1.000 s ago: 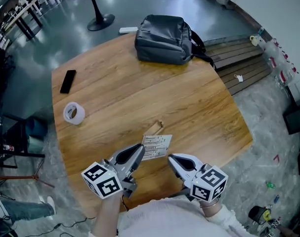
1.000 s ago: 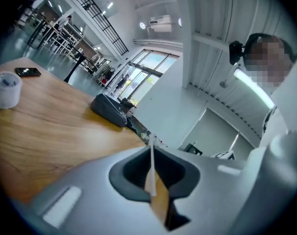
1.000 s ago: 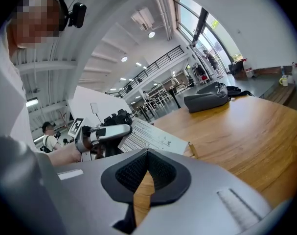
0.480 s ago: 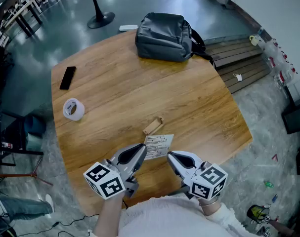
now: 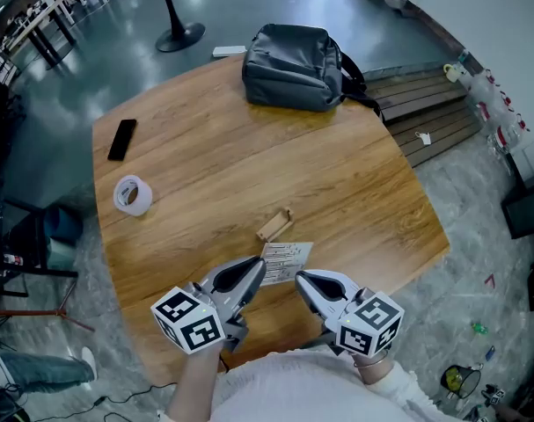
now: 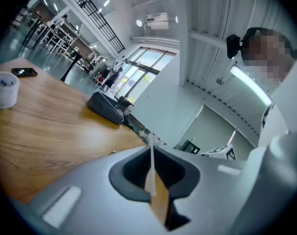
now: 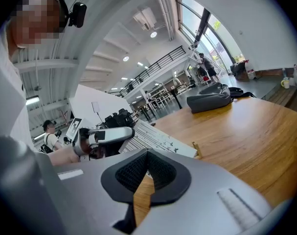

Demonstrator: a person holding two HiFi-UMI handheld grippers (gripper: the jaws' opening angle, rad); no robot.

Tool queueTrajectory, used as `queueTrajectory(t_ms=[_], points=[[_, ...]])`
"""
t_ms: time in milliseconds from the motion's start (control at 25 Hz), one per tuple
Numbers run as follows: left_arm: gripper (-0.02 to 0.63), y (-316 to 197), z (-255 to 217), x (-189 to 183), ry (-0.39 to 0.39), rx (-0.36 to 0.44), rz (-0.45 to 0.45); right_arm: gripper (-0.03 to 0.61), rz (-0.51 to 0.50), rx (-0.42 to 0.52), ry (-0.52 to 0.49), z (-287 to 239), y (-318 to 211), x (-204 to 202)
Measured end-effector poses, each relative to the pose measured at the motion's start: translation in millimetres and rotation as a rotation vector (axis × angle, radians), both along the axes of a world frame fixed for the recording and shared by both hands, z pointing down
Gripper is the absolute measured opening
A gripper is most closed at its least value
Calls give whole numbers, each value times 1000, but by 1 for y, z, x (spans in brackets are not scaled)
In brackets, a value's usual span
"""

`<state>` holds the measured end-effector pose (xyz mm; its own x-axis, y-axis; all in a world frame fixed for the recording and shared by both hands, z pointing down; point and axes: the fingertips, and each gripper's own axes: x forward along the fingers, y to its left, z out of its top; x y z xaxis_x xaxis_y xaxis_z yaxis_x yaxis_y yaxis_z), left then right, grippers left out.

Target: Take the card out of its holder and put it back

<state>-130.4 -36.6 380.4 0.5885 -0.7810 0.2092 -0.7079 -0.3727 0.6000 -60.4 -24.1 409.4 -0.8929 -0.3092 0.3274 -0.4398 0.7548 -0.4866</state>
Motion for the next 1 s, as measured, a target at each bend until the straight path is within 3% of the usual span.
queueTrajectory(t_ms=[360, 760, 1000], points=[[20, -6, -6, -14, -26, 10, 2, 0, -10, -1, 4, 4, 2, -8], [20, -39, -25, -22, -167, 34, 67, 0, 20, -4, -31, 4, -10, -14], [20, -65, -23, -18, -275, 26, 153, 0, 15, -51, -36, 17, -8, -16]])
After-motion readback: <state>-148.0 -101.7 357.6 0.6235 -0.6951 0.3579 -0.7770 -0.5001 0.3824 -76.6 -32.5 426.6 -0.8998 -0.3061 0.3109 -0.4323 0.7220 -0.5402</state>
